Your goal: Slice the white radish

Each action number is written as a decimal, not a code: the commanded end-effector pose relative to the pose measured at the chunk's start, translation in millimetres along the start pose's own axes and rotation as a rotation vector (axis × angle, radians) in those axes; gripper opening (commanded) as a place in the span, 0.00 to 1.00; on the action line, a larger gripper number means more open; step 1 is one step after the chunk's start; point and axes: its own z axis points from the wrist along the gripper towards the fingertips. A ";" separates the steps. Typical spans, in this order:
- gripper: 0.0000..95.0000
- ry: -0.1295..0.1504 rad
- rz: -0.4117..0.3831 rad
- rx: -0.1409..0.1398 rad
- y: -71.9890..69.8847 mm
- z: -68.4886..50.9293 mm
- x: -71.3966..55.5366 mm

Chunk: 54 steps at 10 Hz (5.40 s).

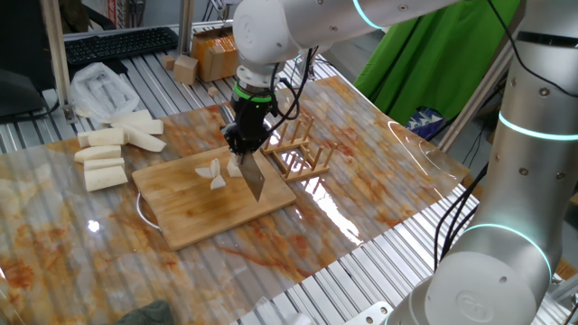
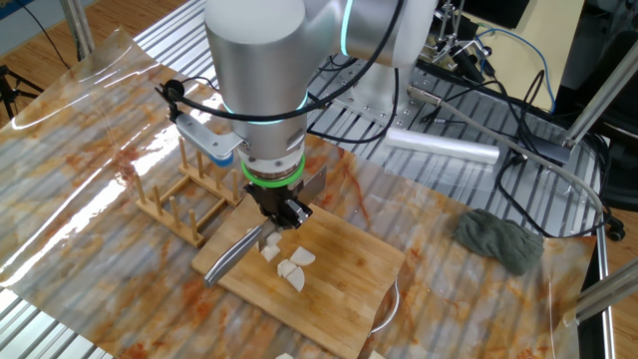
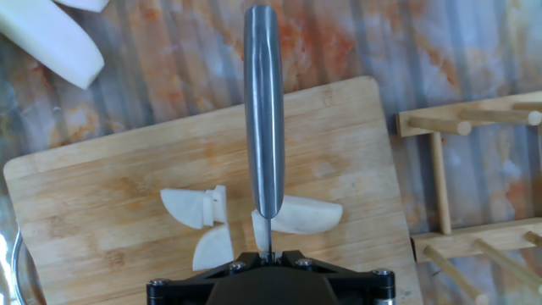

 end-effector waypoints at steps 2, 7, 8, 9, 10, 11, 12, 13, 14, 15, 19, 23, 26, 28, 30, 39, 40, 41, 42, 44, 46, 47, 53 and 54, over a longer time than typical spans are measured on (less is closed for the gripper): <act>0.00 0.001 0.001 -0.001 0.1 0.0 0.4; 0.00 0.000 0.000 -0.002 0.5 7.5 -1.9; 0.00 0.000 -0.001 -0.001 0.2 10.7 -2.6; 0.00 0.000 -0.002 -0.003 0.3 12.6 -3.2; 0.00 0.001 -0.001 -0.004 0.6 14.0 -3.6; 0.00 0.000 0.000 -0.004 0.8 15.5 -3.9; 0.00 0.000 0.001 -0.004 1.1 17.2 -4.1; 0.00 0.000 0.001 -0.004 1.1 17.6 -3.8; 0.00 0.000 0.002 -0.005 1.2 19.2 -3.1; 0.00 -0.003 0.004 -0.004 1.2 21.7 -2.0; 0.00 -0.020 0.010 -0.010 2.0 34.6 -0.3; 0.00 -0.007 0.007 -0.009 0.1 18.3 2.8; 0.00 0.000 0.004 -0.001 -1.6 7.6 4.8; 0.00 -0.001 0.006 0.003 -2.4 3.8 5.9; 0.00 0.003 0.005 0.002 -3.0 1.1 6.8; 0.00 -0.021 0.011 -0.013 4.2 44.5 -1.3; 0.00 -0.002 0.010 -0.007 3.5 34.2 0.7; 0.00 -0.002 0.012 -0.014 2.9 27.7 2.0; 0.00 -0.006 0.012 -0.012 3.5 31.7 1.1; 0.00 -0.030 0.011 -0.018 4.6 49.7 -1.1; 0.00 -0.016 0.012 -0.018 4.4 42.5 0.3; 0.00 -0.009 0.024 -0.023 4.8 39.4 1.0; 0.00 -0.003 0.032 -0.017 4.2 21.4 5.2; 0.00 -0.001 0.032 -0.017 3.6 16.7 6.4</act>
